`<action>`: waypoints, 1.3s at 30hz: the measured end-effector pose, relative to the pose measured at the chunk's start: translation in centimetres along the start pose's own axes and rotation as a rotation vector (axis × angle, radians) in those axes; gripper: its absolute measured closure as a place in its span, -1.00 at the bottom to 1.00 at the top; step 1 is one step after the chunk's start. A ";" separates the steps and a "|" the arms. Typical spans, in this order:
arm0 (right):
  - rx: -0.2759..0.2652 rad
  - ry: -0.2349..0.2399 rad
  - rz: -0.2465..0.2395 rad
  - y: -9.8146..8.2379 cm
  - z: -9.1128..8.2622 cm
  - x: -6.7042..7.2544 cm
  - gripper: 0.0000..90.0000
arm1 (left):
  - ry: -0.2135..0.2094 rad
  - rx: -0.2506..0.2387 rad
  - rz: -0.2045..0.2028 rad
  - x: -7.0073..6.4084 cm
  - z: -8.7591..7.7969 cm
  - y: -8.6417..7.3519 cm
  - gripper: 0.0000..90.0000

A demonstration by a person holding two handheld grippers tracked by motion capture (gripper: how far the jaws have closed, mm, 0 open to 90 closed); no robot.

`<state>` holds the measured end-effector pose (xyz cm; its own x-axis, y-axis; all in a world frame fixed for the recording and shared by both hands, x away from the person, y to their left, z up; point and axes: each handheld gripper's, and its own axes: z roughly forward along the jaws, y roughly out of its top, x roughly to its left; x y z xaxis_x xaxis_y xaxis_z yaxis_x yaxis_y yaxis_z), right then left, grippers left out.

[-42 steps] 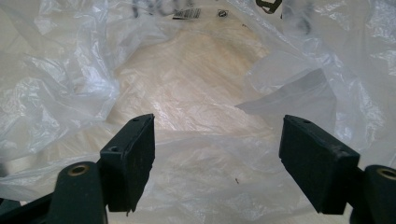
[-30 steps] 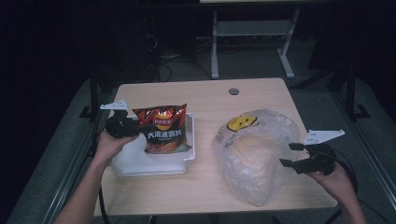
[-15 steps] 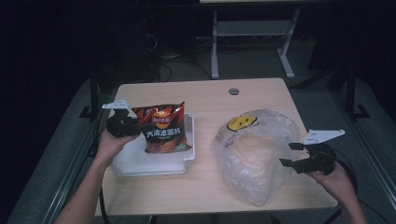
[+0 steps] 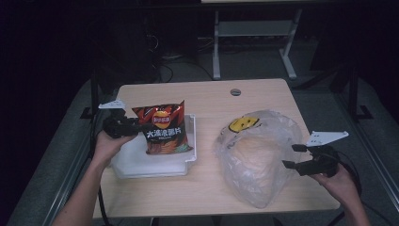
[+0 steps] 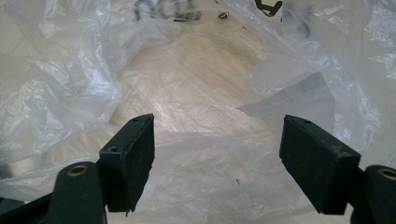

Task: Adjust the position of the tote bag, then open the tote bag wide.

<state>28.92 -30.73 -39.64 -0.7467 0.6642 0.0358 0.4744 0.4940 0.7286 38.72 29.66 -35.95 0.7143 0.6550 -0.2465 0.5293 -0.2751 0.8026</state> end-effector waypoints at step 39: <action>0.001 -0.004 0.002 0.0 -0.3 0.1 -0.43 | 0.077 -0.003 0.021 -0.4 -2.9 -0.8 -0.06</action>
<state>28.65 -30.86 -39.43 -0.7438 0.6674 0.0347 0.4766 0.4933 0.7277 36.67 31.65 -34.88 0.6880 0.7013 -0.1868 0.5129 -0.2877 0.8088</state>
